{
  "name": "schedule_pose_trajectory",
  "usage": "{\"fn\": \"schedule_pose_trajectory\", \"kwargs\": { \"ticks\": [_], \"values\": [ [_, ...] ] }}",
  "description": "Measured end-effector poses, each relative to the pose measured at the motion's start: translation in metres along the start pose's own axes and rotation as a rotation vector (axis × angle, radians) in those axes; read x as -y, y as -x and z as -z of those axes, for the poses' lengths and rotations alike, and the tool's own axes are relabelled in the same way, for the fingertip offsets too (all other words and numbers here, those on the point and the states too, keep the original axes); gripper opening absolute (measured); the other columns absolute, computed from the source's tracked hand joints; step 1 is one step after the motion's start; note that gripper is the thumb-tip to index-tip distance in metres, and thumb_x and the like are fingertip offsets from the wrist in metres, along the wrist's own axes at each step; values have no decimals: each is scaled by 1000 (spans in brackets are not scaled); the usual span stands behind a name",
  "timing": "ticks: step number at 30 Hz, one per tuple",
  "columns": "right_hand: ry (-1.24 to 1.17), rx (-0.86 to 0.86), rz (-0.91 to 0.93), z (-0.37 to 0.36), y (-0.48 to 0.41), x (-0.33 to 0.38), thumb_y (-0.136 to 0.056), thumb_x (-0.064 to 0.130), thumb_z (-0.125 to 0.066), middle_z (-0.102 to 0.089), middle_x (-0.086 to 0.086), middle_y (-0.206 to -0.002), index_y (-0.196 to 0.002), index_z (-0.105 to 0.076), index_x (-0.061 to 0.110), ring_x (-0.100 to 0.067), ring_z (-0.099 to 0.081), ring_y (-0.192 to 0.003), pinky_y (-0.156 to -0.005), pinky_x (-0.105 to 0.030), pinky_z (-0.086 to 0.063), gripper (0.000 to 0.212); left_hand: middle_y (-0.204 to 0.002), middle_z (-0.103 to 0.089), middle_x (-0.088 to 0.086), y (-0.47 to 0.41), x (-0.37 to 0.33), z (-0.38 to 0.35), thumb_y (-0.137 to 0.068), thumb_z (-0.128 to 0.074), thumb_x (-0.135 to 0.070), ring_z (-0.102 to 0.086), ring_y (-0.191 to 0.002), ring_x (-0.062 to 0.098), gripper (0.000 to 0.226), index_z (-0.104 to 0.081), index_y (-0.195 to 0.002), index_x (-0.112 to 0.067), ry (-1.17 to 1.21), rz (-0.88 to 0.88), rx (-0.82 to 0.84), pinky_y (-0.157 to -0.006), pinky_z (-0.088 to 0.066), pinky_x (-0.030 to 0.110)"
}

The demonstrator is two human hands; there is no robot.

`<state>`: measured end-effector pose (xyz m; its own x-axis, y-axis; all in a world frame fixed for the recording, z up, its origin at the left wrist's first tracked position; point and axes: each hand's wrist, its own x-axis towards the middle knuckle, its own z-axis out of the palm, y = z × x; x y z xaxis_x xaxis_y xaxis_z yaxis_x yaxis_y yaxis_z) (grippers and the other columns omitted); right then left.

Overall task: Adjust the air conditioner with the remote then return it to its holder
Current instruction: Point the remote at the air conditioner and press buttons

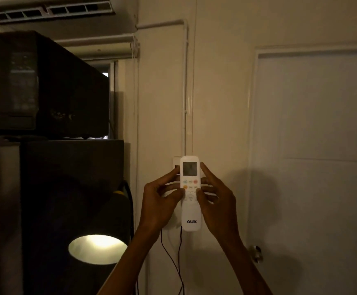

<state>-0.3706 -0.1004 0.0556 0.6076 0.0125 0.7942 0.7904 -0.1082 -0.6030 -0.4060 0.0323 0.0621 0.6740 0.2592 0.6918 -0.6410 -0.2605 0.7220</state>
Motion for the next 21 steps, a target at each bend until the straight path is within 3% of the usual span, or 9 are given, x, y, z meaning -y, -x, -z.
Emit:
{"fn": "schedule_pose_trajectory", "kwargs": {
  "ticks": [5, 9, 12, 21],
  "values": [
    [11, -16, -13, -10, 33, 23, -81, 12, -64, -62, -2, -107, -122, -42, 37, -4, -62, -86, -67, -8, -52, 53, -115, -69, 5, 28, -12, 26, -82, -65, -1, -69, -99, 14, 51, -55, -125, -26, -12, 6, 40, -85, -59, 37],
    [20, 0, 19, -16, 49, 40, -82, 8, -62, -60, -1, -104, -118, -46, 35, -6, -61, -87, -69, -6, -50, 48, -113, -65, -5, 41, -26, 43, -82, -65, -1, -66, -91, -7, 54, -51, -126, -26, -67, -15, 95, -72, -55, 10],
    [27, 25, 27, -17, 55, 49, -83, 10, -62, -61, -3, -102, -127, -49, 23, -12, -63, -91, -73, -11, -53, 48, -106, -63, -14, 50, -36, 54, -81, -65, 2, -64, -89, -14, 55, -50, -130, -19, -73, -11, 129, -71, -51, 5],
    [57, 127, 34, -11, 67, 68, -79, 12, -67, -60, -3, -107, -124, -38, 38, -9, -62, -94, -78, -26, -58, 59, -121, -66, 4, 61, -50, 70, -79, -68, 3, -66, -99, 2, 58, -52, -131, -17, -99, -24, 142, -80, -55, 14]
  ]
}}
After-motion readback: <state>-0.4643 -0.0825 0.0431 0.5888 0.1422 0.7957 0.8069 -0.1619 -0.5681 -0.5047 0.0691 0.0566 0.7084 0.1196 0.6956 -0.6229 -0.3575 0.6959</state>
